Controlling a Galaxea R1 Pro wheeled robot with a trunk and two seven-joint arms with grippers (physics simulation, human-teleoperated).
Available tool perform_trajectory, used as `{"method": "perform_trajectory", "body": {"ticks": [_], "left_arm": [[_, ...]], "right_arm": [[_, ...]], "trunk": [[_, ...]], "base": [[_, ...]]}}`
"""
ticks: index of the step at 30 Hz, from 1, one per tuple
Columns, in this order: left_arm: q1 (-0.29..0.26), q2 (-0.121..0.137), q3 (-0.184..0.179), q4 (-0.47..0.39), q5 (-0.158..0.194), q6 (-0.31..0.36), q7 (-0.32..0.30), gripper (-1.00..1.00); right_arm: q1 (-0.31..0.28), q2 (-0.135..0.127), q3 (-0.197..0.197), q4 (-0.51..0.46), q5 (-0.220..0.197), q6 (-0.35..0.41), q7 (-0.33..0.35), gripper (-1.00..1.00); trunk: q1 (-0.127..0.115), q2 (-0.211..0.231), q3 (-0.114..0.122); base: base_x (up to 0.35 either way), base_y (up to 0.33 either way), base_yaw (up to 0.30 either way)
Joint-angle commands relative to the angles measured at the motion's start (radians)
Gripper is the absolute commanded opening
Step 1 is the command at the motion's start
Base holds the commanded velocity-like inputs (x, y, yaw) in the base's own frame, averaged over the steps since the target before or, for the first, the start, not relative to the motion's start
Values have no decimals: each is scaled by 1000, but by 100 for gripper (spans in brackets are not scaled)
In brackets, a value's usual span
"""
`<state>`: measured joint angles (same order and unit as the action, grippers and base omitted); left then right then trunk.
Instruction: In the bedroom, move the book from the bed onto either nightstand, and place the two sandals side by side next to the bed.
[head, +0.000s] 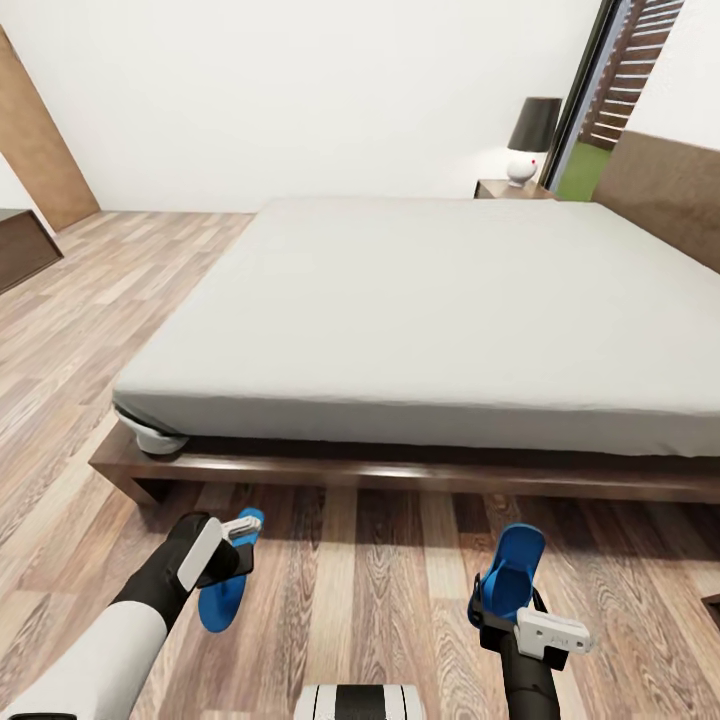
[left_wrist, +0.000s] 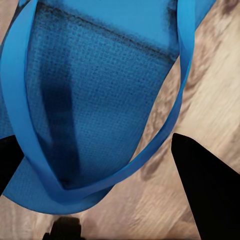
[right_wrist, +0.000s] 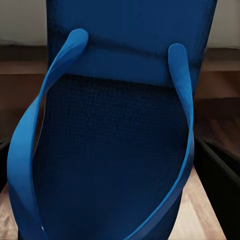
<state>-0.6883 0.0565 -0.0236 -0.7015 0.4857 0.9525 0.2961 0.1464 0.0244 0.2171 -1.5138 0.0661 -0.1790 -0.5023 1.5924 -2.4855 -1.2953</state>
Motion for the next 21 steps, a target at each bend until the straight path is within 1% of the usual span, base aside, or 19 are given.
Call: {"method": "perform_trajectory", "body": {"ticks": [1,2,8,13,21], "left_arm": [[0,1,-3,-2,10,3,10,-100],[0,0,-3,-3,10,4,10,-100],[-1,1,-3,-12,11,4,11,-100],[-1,1,0,-13,12,-5,21,-100],[-1,-4,2,-13,19,-25,23,-100]], "right_arm": [[0,0,1,0,8,1,-5,-100],[0,0,1,0,8,1,-5,-100],[7,0,1,-5,8,1,-5,-100],[8,0,1,-4,30,1,-5,-100],[9,0,1,-4,34,1,-5,-100]], "trunk": [[4,-8,-4],[8,-15,-7],[10,-16,-30],[13,-17,-49],[16,-19,-80]], "base": [[0,0,0],[0,0,0],[0,0,0],[0,0,0],[0,0,0]]}}
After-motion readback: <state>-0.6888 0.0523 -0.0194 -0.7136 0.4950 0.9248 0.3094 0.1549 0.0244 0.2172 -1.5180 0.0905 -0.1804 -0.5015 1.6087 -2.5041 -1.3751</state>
